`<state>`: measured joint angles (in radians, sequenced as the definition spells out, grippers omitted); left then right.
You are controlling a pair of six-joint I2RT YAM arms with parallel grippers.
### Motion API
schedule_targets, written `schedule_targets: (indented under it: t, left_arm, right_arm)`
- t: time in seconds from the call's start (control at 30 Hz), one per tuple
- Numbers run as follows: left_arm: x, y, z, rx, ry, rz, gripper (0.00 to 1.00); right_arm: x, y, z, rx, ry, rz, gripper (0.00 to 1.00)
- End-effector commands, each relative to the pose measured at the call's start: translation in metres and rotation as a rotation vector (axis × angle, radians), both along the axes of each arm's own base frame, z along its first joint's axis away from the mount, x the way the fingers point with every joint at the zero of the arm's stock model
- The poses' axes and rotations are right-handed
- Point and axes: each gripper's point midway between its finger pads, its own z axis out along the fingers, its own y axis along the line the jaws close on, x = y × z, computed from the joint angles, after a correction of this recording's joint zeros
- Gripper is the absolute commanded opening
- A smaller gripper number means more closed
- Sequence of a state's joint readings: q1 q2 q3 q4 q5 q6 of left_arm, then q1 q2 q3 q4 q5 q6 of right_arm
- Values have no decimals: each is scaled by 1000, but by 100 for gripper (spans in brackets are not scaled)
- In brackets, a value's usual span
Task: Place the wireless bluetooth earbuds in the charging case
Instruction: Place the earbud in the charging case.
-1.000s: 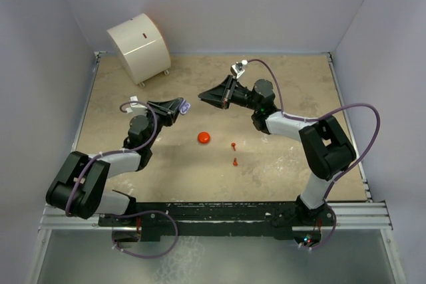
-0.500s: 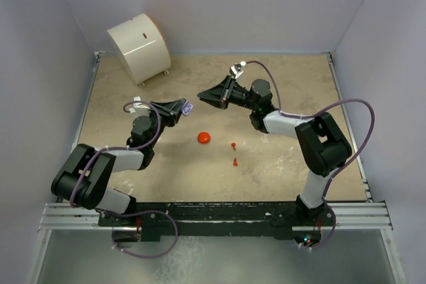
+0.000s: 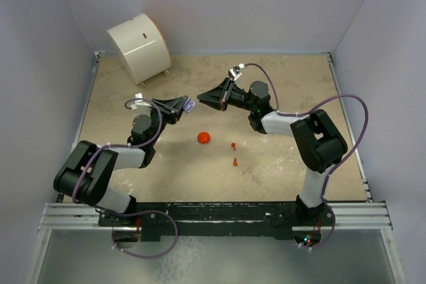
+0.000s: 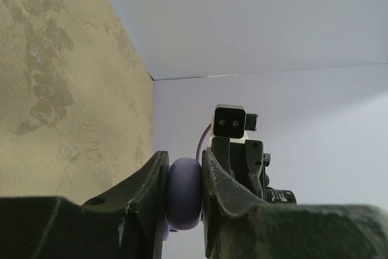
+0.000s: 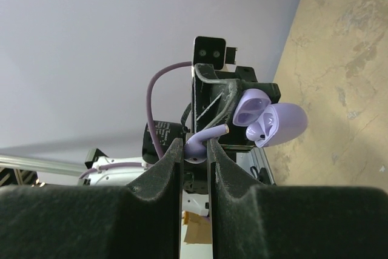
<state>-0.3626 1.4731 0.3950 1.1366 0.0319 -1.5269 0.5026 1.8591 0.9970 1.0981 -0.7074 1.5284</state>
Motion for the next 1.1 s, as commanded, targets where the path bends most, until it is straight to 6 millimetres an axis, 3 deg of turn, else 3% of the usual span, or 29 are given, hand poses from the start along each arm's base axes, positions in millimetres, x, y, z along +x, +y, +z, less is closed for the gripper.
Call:
schedule_targets:
  t: [0.0,1.07]
  left_arm:
    - [3,-10,31,-45,-103,-38,0]
    - [7,-22,56,-75,-162,-59,0]
  right_arm:
    - [-7,-2,15,43,-64,29,0]
    - [-7,-2,4,37,-51,36,0]
